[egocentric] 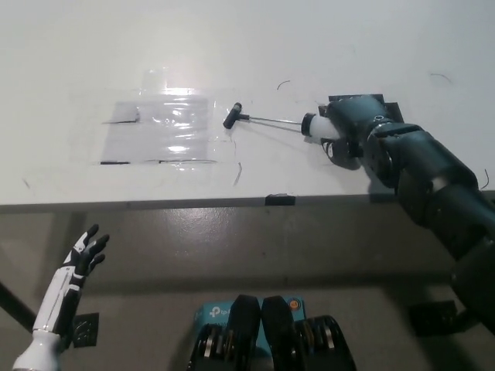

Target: The robot uses right hand to pick up a small white air pumper and uses its left hand to compress it, and then puts it on the desk

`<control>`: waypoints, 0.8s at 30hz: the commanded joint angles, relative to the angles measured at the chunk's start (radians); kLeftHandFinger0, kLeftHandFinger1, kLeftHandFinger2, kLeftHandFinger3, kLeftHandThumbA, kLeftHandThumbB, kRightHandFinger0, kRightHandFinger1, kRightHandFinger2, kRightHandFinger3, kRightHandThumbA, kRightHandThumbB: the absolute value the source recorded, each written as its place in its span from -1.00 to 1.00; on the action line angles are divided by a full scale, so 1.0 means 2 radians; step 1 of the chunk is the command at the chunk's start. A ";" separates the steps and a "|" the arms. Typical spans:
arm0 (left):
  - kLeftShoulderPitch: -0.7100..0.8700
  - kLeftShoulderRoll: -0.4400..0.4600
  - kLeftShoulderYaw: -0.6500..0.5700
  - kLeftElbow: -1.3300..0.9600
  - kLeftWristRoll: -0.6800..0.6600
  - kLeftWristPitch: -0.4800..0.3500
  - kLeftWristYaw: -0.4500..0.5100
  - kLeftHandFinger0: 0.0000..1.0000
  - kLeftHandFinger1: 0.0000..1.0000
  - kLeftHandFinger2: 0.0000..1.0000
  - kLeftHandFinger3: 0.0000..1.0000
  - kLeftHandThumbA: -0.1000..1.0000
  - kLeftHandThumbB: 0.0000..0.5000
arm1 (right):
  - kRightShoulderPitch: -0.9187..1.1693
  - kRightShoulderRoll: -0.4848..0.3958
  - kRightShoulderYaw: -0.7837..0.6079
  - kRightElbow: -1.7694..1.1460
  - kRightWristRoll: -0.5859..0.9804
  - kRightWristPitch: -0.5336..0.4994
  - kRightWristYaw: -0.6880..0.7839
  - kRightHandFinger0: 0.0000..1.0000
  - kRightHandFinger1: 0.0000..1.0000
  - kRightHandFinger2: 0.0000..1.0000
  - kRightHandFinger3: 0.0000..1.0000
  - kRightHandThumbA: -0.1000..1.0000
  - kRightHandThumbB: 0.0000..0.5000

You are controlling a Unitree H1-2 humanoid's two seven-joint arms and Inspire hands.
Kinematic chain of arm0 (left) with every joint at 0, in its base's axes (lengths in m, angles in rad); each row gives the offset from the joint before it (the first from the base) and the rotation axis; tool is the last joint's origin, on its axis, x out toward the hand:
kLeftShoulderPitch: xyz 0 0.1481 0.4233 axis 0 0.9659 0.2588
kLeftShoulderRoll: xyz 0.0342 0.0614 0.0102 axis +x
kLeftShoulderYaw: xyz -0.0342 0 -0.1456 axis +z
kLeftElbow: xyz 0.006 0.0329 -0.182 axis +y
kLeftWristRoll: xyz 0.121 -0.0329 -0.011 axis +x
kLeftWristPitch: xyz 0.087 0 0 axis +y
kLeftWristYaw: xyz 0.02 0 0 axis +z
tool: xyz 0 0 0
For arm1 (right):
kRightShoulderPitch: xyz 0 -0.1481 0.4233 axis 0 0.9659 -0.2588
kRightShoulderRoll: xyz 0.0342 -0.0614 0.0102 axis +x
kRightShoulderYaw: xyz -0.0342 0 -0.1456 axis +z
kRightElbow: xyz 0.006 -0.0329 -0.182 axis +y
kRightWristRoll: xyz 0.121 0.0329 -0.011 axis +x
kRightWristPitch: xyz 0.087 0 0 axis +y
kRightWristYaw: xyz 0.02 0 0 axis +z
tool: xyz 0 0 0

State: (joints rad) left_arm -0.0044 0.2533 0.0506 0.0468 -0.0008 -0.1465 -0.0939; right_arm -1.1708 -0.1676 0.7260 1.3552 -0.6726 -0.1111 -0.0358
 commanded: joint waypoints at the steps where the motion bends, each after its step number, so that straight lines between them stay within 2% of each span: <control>1: 0.005 0.004 0.004 -0.008 -0.009 -0.018 -0.007 1.00 1.00 0.84 1.00 1.00 -0.62 | -0.020 -0.013 -0.015 -0.011 0.001 -0.021 -0.030 -1.00 -0.77 -0.16 -0.39 -1.00 -0.17; 2: 0.010 0.002 0.003 -0.010 -0.009 -0.019 -0.006 1.00 1.00 0.84 1.00 1.00 -0.62 | -0.017 -0.014 -0.015 -0.015 0.000 -0.022 -0.033 -1.00 -0.79 -0.18 -0.42 -1.00 -0.16; 3: 0.011 0.002 0.002 -0.008 -0.009 -0.020 -0.007 1.00 1.00 0.84 1.00 1.00 -0.62 | -0.016 -0.016 -0.019 -0.017 0.002 -0.027 -0.045 -1.00 -0.99 -0.33 -0.64 -1.00 -0.14; 4: 0.009 0.001 0.002 -0.001 -0.009 -0.027 -0.006 1.00 1.00 0.82 1.00 1.00 -0.63 | -0.016 -0.017 -0.024 -0.018 0.004 -0.030 -0.051 -1.00 -0.95 -0.16 -0.66 -1.00 -0.14; 5: 0.009 0.000 0.002 0.000 -0.009 -0.029 -0.006 0.99 1.00 0.81 1.00 1.00 -0.64 | -0.016 -0.018 -0.028 -0.021 0.006 -0.032 -0.055 -1.00 -0.80 0.23 -0.55 -1.00 -0.14; 6: 0.000 0.001 0.003 0.003 -0.009 -0.027 -0.006 0.98 1.00 0.81 1.00 1.00 -0.64 | -0.022 -0.019 -0.033 -0.020 0.008 -0.036 -0.058 -1.00 -0.60 0.46 -0.34 -1.00 -0.08; 7: 0.001 0.001 0.003 0.002 -0.009 -0.026 -0.006 0.98 1.00 0.81 1.00 1.00 -0.64 | -0.022 -0.020 -0.038 -0.022 0.010 -0.040 -0.062 -1.00 -0.47 0.52 -0.15 -1.00 -0.06; 8: 0.001 0.000 0.003 -0.002 -0.008 -0.020 -0.005 0.97 0.98 0.81 1.00 1.00 -0.66 | -0.020 -0.021 -0.048 -0.024 0.016 -0.047 -0.068 -1.00 -0.43 0.52 -0.10 -1.00 0.00; 9: 0.007 -0.002 0.002 -0.006 -0.009 -0.018 -0.006 0.95 0.96 0.79 1.00 1.00 -0.68 | -0.013 -0.022 -0.057 -0.034 0.020 -0.053 -0.075 -1.00 -0.42 0.51 -0.03 -1.00 -0.06; 11: 0.014 -0.004 0.000 -0.007 -0.009 -0.024 -0.007 0.95 0.96 0.78 1.00 1.00 -0.72 | -0.004 -0.023 -0.070 -0.044 0.026 -0.058 -0.073 -1.00 -0.50 0.30 -0.16 -1.00 -0.04; 12: 0.014 -0.004 0.001 -0.006 -0.011 -0.027 -0.008 0.95 0.97 0.78 1.00 1.00 -0.77 | -0.002 -0.023 -0.079 -0.050 0.030 -0.063 -0.070 -1.00 -0.68 0.06 -0.40 -1.00 -0.08; 14: 0.014 -0.007 0.003 -0.009 -0.022 -0.028 -0.010 0.97 0.98 0.87 1.00 1.00 -0.64 | 0.003 -0.026 -0.091 -0.072 0.033 -0.067 -0.063 -1.00 -0.84 -0.06 -0.38 -1.00 -0.25; 15: 0.019 -0.009 0.003 -0.012 -0.023 -0.029 -0.009 0.98 0.98 0.92 1.00 1.00 -0.62 | 0.009 -0.027 -0.094 -0.082 0.031 -0.067 -0.060 -1.00 -0.83 0.02 -0.29 -1.00 -0.26; 17: 0.020 -0.017 0.008 -0.035 -0.043 -0.028 -0.009 1.00 1.00 1.00 1.00 1.00 -0.41 | 0.018 -0.033 -0.104 -0.111 0.033 -0.071 -0.051 -1.00 -0.70 0.27 0.00 -1.00 -0.40; 18: 0.023 -0.021 0.011 -0.056 -0.045 -0.033 -0.004 1.00 1.00 1.00 1.00 1.00 -0.39 | 0.028 -0.039 -0.110 -0.143 0.037 -0.066 -0.038 -1.00 -0.61 0.32 0.13 -1.00 -0.44; 20: 0.024 -0.023 0.016 -0.086 -0.042 -0.035 0.003 1.00 1.00 1.00 1.00 1.00 -0.25 | 0.047 -0.048 -0.121 -0.204 0.042 -0.055 -0.014 -1.00 -0.54 0.39 0.27 -1.00 -0.39; 22: 0.017 -0.026 0.025 -0.121 -0.045 -0.048 0.009 1.00 1.00 1.00 1.00 1.00 -0.24 | 0.066 -0.061 -0.130 -0.278 0.045 -0.047 0.012 -1.00 -0.34 0.54 0.61 -1.00 -0.38; 24: 0.010 -0.021 0.030 -0.144 -0.050 -0.061 0.006 1.00 1.00 1.00 1.00 1.00 -0.28 | 0.080 -0.070 -0.137 -0.329 0.051 -0.046 0.031 -1.00 -0.24 0.56 0.77 -1.00 -0.37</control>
State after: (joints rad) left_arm 0.0431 0.1988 0.0666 -0.0994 -0.0512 -0.1643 -0.0926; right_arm -1.0072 -0.2391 0.5045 0.9373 -0.6309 -0.1967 -0.0734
